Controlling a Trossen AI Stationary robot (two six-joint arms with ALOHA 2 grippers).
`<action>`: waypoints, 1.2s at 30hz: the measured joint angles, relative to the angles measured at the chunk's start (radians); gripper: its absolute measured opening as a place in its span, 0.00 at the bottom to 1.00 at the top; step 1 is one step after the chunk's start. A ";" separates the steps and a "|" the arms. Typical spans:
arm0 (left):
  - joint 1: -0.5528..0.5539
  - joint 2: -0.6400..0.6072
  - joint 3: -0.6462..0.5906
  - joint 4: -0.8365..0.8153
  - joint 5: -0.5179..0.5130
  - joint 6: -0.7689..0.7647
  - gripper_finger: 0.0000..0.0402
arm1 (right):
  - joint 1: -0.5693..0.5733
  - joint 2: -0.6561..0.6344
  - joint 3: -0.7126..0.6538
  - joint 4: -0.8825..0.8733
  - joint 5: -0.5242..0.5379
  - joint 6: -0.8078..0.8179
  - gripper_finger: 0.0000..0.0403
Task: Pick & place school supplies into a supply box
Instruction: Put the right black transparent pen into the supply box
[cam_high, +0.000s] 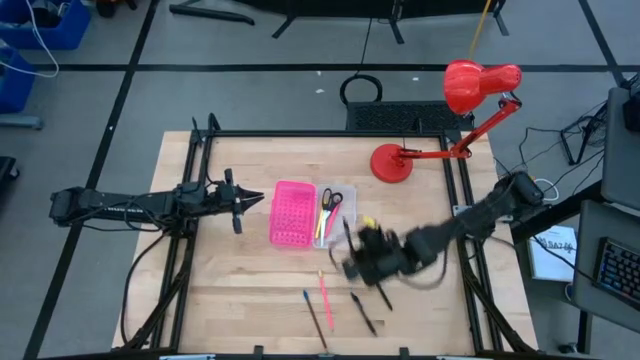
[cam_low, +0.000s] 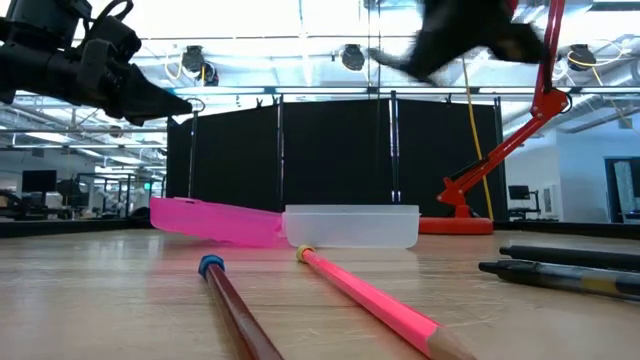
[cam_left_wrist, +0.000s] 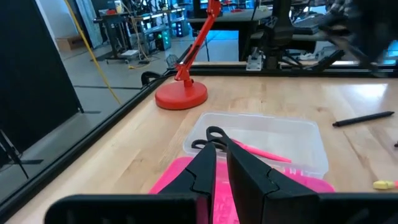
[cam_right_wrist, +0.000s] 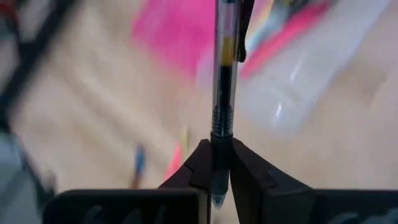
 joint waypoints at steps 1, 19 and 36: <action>0.000 0.000 0.000 0.002 0.000 0.000 0.12 | -0.040 -0.013 -0.010 0.018 0.041 -0.001 0.06; 0.000 0.000 0.000 -0.003 -0.018 0.029 0.12 | -0.472 0.067 -0.291 0.465 -0.407 -0.091 0.06; 0.000 0.000 0.000 0.003 -0.017 0.025 0.12 | -0.500 0.166 -0.286 0.504 -0.458 -0.090 0.08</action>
